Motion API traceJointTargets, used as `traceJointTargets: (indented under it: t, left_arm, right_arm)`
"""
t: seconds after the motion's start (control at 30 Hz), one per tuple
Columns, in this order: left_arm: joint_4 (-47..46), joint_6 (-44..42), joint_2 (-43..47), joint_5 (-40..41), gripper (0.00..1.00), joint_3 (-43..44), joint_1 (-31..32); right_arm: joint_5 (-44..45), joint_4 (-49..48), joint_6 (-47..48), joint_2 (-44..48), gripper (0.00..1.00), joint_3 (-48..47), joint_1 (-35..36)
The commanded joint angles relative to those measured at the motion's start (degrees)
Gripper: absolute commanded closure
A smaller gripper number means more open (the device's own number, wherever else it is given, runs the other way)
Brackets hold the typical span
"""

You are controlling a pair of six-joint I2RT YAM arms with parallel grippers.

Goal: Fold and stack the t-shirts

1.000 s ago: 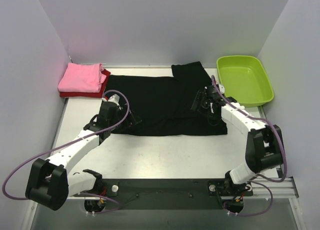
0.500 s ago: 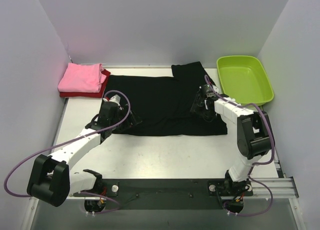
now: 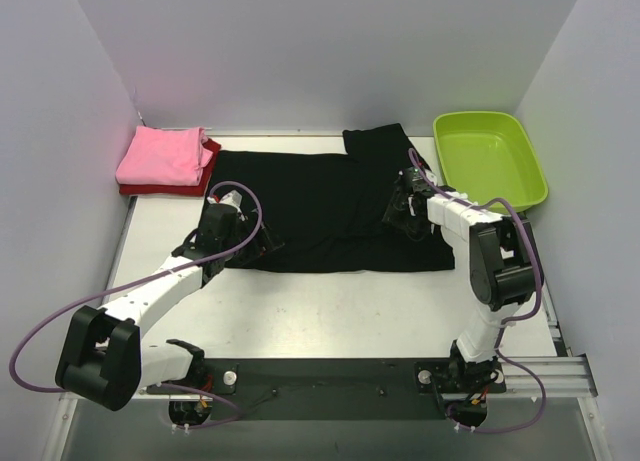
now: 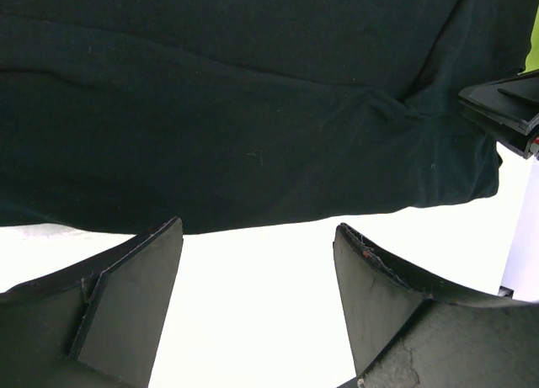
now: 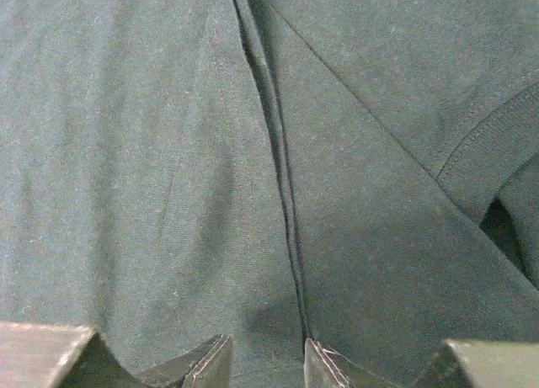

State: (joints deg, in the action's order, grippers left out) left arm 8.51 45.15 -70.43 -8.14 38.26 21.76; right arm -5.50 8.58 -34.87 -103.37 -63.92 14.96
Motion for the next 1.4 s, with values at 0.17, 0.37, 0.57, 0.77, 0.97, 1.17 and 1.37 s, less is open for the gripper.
traceJointTargets:
  t: [0.17,0.37,0.57,0.77,0.97,1.17,1.37]
  left_arm:
    - [-2.62,-1.02,-0.49,0.14,0.18,1.29,-0.23]
    - [-2.45,-1.2,-0.41,0.06,0.18,1.2,-0.49]
    - [-2.19,-1.29,-0.32,0.06,0.18,1.03,-0.58]
    - [-2.27,-1.38,-0.32,-0.12,0.18,1.11,-0.75]
    - [-2.1,-1.38,-0.49,-0.3,0.18,1.47,-0.75]
    - [-1.75,-1.55,-0.58,-0.21,0.18,1.99,-0.75]
    - [-1.57,-1.73,-0.67,-0.21,0.18,1.99,-0.84]
  right_arm:
    - [0.05,0.3,0.24,-0.86,0.62,-1.91,-0.55]
    - [-0.04,0.03,0.16,-1.13,0.72,-1.73,-0.72]
    - [0.05,0.21,0.24,-1.22,0.76,-1.38,-0.72]
    - [1.72,0.3,0.51,-0.16,0.73,-0.59,-0.9]
    - [2.24,0.65,0.68,-0.07,0.69,-0.42,-0.99]
    - [2.68,0.74,0.68,-0.6,0.68,-0.33,-0.9]
    - [2.68,0.65,0.77,-1.57,0.68,-0.5,-0.99]
